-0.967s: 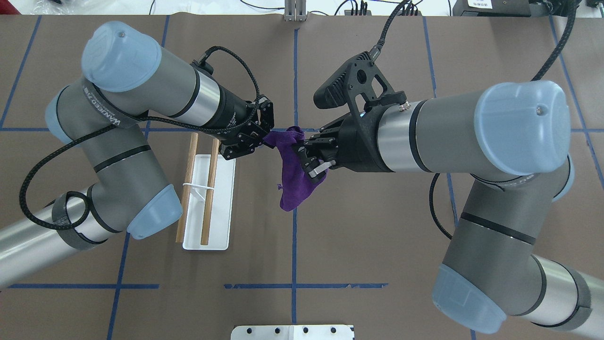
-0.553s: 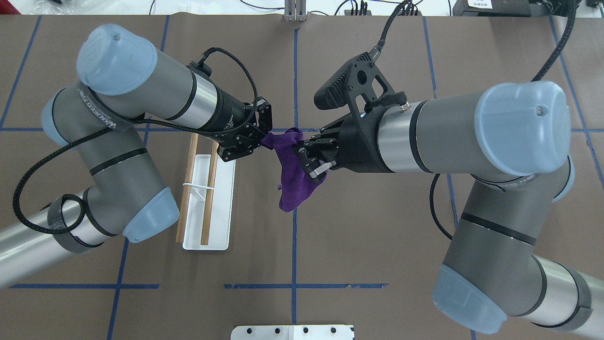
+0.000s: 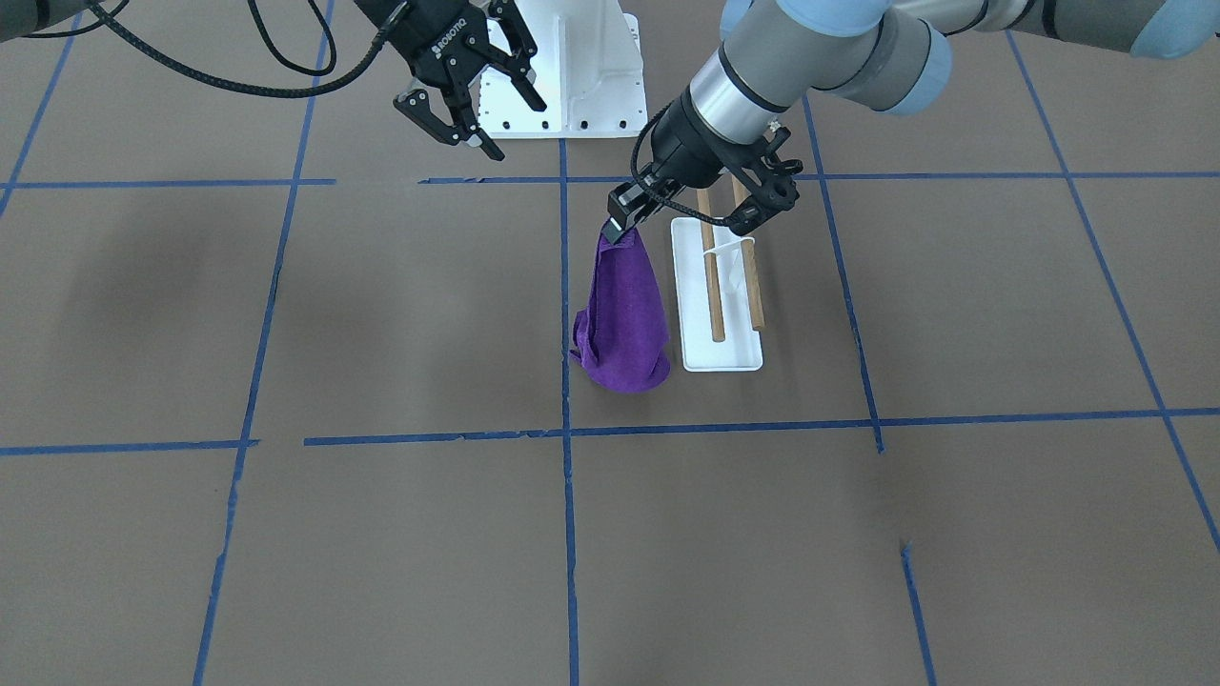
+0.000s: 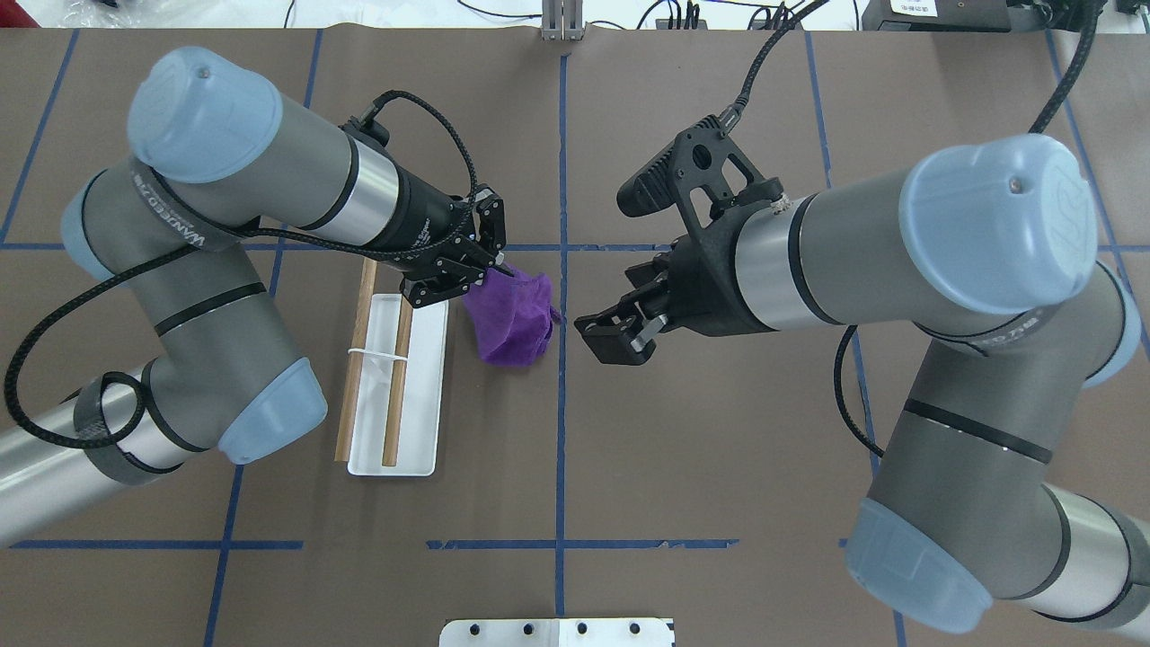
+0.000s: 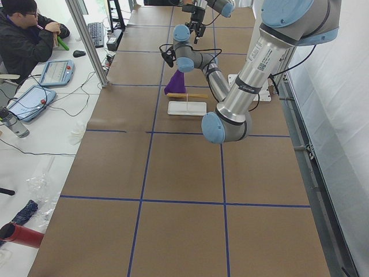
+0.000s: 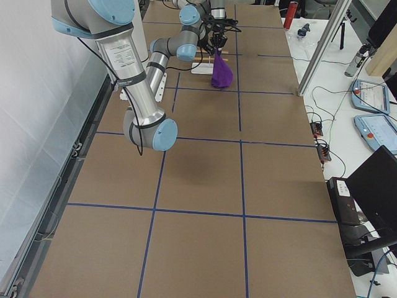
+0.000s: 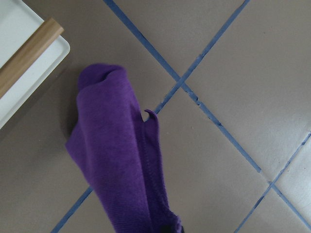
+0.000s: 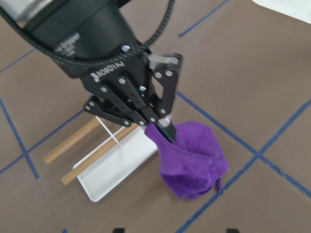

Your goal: Hang towel on rack

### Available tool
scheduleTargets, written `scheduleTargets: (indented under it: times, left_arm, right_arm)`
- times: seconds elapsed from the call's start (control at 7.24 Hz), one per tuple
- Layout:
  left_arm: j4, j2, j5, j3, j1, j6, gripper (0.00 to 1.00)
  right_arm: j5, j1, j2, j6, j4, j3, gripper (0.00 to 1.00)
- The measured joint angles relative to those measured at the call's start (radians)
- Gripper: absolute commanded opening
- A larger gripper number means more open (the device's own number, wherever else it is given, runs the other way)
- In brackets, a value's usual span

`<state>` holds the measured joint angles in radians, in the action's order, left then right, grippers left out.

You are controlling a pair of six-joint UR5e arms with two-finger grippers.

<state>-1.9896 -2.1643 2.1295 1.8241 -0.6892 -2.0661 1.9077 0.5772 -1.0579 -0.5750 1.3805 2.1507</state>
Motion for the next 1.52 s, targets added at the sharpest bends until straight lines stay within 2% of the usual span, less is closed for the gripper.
scheduleTargets:
  times: [0.28,0.69,0.97,1.24,1.52]
  left_arm:
    - [0.001,0.063,0.003,0.064,-0.020,0.006,0.00]
    - [0.002,0.161,0.006,0.134,-0.058,0.089,0.00]
    - [0.000,0.278,0.006,0.171,-0.100,0.224,0.00]
    - [-0.006,0.381,0.007,0.183,-0.147,0.375,0.00]
    - [-0.013,0.459,0.006,0.179,-0.170,0.514,0.00]
  right_arm:
    - [0.063,0.073,0.003,0.002,0.163,-0.037,1.00]
    - [0.082,0.193,0.004,0.058,0.287,-0.216,1.00]
    - [0.103,0.318,0.002,0.258,0.389,-0.344,1.00]
    - [0.192,0.498,0.000,0.551,0.407,-0.524,1.00]
    - [0.238,0.634,-0.007,0.747,0.407,-0.642,1.00]
